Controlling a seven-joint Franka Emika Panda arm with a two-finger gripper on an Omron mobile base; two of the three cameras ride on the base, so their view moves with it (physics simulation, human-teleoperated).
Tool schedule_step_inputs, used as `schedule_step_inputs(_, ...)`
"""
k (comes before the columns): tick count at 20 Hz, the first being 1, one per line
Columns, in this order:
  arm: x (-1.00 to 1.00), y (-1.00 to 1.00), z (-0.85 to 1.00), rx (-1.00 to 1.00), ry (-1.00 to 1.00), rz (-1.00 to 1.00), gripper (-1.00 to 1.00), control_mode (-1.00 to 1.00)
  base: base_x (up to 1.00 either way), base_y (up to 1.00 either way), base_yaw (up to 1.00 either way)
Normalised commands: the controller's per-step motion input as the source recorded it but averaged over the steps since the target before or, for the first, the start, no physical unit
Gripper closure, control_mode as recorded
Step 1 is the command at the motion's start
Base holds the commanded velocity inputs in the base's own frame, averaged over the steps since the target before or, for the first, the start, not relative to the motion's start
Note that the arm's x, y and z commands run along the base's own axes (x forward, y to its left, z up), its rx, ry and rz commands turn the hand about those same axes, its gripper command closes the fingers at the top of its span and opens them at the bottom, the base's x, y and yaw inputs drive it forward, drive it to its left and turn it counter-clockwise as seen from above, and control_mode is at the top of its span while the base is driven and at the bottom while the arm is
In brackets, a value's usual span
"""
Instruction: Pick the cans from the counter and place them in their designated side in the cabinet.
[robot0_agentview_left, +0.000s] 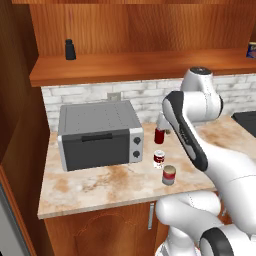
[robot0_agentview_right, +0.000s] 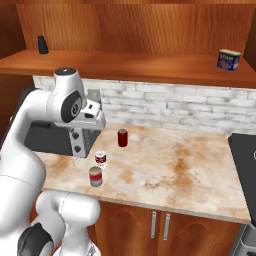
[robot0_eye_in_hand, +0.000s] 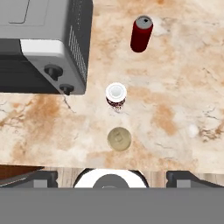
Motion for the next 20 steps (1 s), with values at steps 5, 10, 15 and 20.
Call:
schedule_step_inputs(5, -0.22, -0.04, -0.25, 0.00, 0.02, 0.00, -1.00, -1.00, 0.00, 0.00, 0.00)
schedule_step_inputs(10, -0.15, -0.08, -0.24, 0.00, 0.01, 0.00, -1.00, -1.00, 0.00, 0.00, 0.00)
schedule_step_inputs(15, -0.09, -0.04, -0.23, 0.00, 0.00, 0.00, -1.00, -1.00, 0.00, 0.00, 0.00)
schedule_step_inputs(20, 0.00, -0.01, -0.22, 0.00, 0.01, 0.00, -1.00, -1.00, 0.00, 0.00, 0.00)
